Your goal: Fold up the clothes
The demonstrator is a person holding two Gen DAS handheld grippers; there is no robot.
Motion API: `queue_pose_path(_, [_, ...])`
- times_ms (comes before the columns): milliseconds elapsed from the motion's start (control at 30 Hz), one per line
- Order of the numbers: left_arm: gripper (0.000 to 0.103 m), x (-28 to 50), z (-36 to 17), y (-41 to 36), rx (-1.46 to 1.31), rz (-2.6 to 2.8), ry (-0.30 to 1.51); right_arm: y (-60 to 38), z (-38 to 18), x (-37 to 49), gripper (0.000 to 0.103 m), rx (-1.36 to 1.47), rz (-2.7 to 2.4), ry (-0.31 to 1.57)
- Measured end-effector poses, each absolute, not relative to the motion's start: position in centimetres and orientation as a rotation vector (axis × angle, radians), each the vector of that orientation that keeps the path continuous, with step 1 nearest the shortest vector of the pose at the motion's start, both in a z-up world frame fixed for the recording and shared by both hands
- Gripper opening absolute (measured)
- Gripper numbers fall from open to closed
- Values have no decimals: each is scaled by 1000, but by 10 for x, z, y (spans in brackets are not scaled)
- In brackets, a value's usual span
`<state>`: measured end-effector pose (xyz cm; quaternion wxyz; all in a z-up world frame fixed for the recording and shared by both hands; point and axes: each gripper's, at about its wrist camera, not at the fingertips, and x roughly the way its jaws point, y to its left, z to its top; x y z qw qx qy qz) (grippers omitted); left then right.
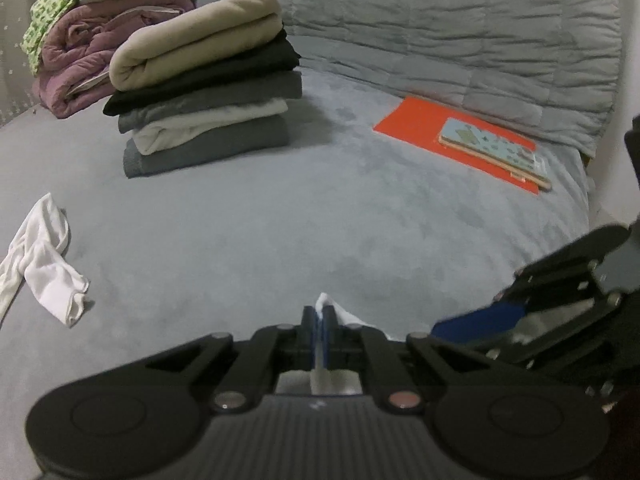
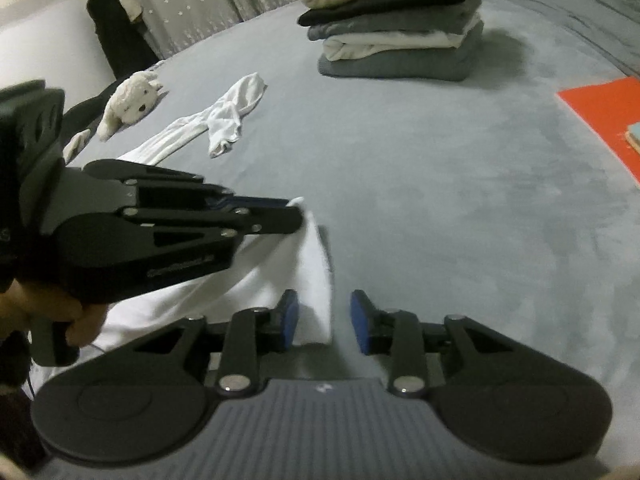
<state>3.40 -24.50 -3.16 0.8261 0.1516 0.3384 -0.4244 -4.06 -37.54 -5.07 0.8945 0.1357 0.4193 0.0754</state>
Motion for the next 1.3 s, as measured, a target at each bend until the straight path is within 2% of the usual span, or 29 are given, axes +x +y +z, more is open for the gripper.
queue_pose_path(33, [3, 33, -30, -247, 313, -900, 709, -372, -52, -40, 2, 267, 162, 874])
queue_pose_path(733, [2, 41, 15, -339, 231, -908, 508, -448, -2, -59, 2, 277, -197, 670])
queue_pose_path(1000, [3, 59, -6, -377, 256, -892, 572, -473, -13, -40, 2, 321, -265, 716])
queue_pose_path(1300, [4, 71, -38, -379, 244, -884, 661, -476, -28, -23, 3, 320, -291, 807])
